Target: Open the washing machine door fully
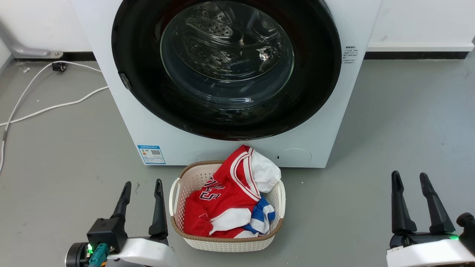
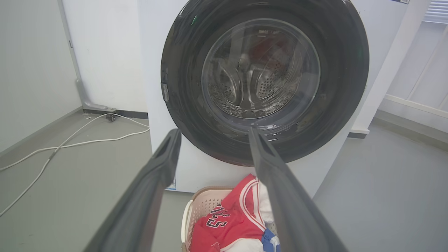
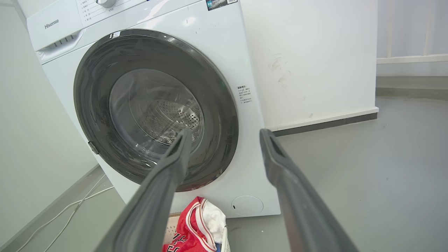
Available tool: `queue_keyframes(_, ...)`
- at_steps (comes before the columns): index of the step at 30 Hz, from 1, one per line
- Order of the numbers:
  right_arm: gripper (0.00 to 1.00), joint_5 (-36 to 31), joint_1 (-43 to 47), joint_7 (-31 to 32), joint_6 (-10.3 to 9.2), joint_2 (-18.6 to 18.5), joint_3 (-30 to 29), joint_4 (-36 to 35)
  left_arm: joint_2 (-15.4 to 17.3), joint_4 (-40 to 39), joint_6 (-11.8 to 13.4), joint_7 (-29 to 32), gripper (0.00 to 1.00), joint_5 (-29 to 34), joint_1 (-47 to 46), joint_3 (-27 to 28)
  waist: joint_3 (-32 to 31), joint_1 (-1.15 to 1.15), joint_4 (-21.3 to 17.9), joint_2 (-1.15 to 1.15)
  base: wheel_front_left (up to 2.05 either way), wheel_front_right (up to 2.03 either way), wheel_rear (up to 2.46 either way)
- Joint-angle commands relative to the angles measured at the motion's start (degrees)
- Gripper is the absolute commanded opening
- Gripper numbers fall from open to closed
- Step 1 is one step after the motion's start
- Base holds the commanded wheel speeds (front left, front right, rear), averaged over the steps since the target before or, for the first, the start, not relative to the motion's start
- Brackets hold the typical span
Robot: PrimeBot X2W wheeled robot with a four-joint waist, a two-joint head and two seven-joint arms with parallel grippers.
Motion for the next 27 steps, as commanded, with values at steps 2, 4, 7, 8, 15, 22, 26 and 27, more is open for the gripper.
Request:
queue_keyframes(2, 1.00, -1.1, 0.5, -0.6, 0.13, 0.1, 0.0, -0.6, -0.1, -0.5, -0.3, -0.5, 1.00, 1.6, 0.1, -0.2, 0.0, -0.01, 0.0, 0.00, 0.00, 0.00, 0.00)
queue_keyframes(4, 1.00, -1.3, 0.7, -0.9, 0.13, 0.1, -0.1, -0.6, -0.3, -0.4, -0.4, -0.7, 1.00, 2.2, 0.3, -0.2, -0.1, -0.01, 0.0, 0.00, 0.00, 0.00, 0.00)
queue_keyframes(7, 1.00, -1.7, 0.8, -1.2, 0.13, 0.1, -0.1, -0.4, -0.6, -0.2, -0.7, -1.1, 1.00, 3.3, 0.5, 0.0, -0.1, -0.01, 0.1, 0.00, 0.00, 0.00, 0.00)
queue_keyframes(8, 1.00, -1.8, 0.9, -1.3, 0.13, 0.1, 0.0, -0.3, -0.7, -0.2, -0.8, -1.2, 1.00, 3.7, 0.6, 0.1, -0.2, -0.01, 0.1, 0.00, 0.00, 0.00, 0.00)
queue_keyframes(15, 1.00, -3.4, 1.4, -2.1, 0.08, 0.1, 0.8, -0.2, -2.1, 0.3, -1.9, -2.0, 1.00, 5.7, 1.4, 1.4, -0.4, -0.01, 0.2, 0.00, 0.00, 0.00, 0.00)
queue_keyframes(22, 1.00, -5.7, 2.3, -2.8, 0.07, 0.1, 1.0, 0.3, -2.9, 1.3, -2.7, -2.7, 1.00, 9.3, 2.2, 2.0, -0.7, -0.01, 0.2, 0.00, 0.00, 0.00, 0.00)
queue_keyframes(26, 1.00, -7.3, 2.3, -3.2, 0.07, 0.1, 1.0, 0.7, -3.2, 1.9, -2.9, -3.2, 1.00, 11.3, 2.5, 2.1, -0.8, -0.01, 0.2, 0.00, 0.00, 0.00, 0.00)
queue_keyframes(27, 1.00, -7.7, 2.5, -3.3, 0.07, 0.1, 0.9, 0.8, -3.3, 2.0, -2.9, -3.2, 1.00, 11.8, 2.6, 2.2, -0.8, -0.01, 0.3, 0.00, 0.00, 0.00, 0.00)
